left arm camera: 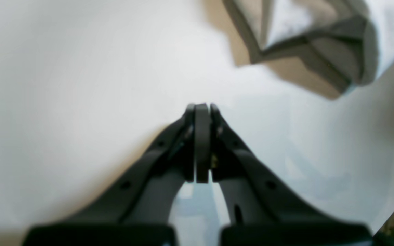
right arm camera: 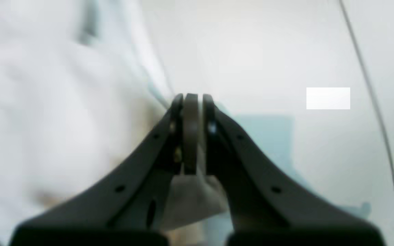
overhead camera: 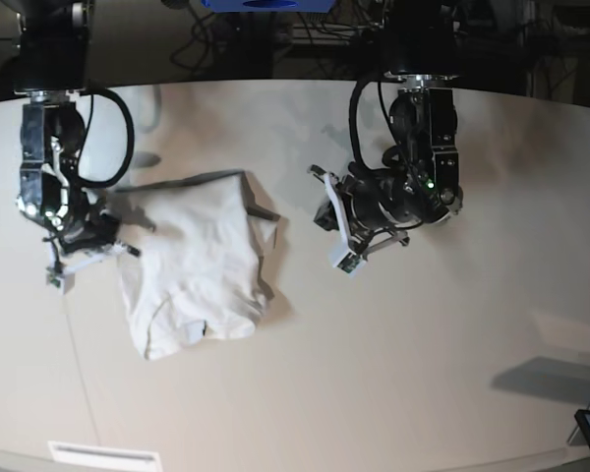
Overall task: Fold the T-shirt properly
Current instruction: 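Press both grippers on the shirt's sides to square the bundle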
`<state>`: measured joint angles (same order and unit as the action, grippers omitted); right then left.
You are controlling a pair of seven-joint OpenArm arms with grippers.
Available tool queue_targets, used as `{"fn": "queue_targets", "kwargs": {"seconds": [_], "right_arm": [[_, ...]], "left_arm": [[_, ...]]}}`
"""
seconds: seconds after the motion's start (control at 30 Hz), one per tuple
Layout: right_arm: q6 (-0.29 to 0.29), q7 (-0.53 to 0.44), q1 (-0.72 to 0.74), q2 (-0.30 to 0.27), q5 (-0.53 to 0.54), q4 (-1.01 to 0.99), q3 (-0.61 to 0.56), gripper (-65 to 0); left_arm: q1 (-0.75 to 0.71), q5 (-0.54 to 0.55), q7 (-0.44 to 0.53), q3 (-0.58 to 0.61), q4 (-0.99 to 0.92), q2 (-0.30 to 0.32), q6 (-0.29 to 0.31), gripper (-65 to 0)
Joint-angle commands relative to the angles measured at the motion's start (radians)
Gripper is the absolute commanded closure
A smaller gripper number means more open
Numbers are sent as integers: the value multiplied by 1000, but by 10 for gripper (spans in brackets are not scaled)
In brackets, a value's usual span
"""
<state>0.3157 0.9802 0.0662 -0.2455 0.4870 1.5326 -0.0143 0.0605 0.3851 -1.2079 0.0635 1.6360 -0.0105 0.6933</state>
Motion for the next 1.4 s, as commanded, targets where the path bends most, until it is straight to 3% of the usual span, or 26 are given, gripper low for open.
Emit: {"fn": "queue_targets", "kwargs": {"seconds": [0.0, 0.27, 0.47, 0.63, 0.93, 1.13, 1.37], "right_arm": [[-2, -17, 24, -10, -9, 6, -16, -30], [3, -50, 17, -8, -17, -8, -109, -30], [4, -51, 17, -8, -18, -8, -151, -30], [4, -51, 17, -8, -18, -7, -189, -30], [6, -51, 17, -8, -20, 1, -309, -30], [119, -51, 17, -7, -18, 16, -407, -30], [132, -51, -22, 58, -18, 42, -442, -30]], "left_arm": [[22, 16, 33, 0, 11, 1, 5, 0], [57, 18, 119, 0, -96, -6, 5, 0], [115, 18, 207, 0, -259, -84, 5, 0], [123, 18, 219, 2, -297, -127, 5, 0], [75, 18, 219, -1, -253, -82, 5, 0], [40, 18, 216, -8, -159, -50, 5, 0], [37, 10, 219, -9, -153, -38, 5, 0]]}}
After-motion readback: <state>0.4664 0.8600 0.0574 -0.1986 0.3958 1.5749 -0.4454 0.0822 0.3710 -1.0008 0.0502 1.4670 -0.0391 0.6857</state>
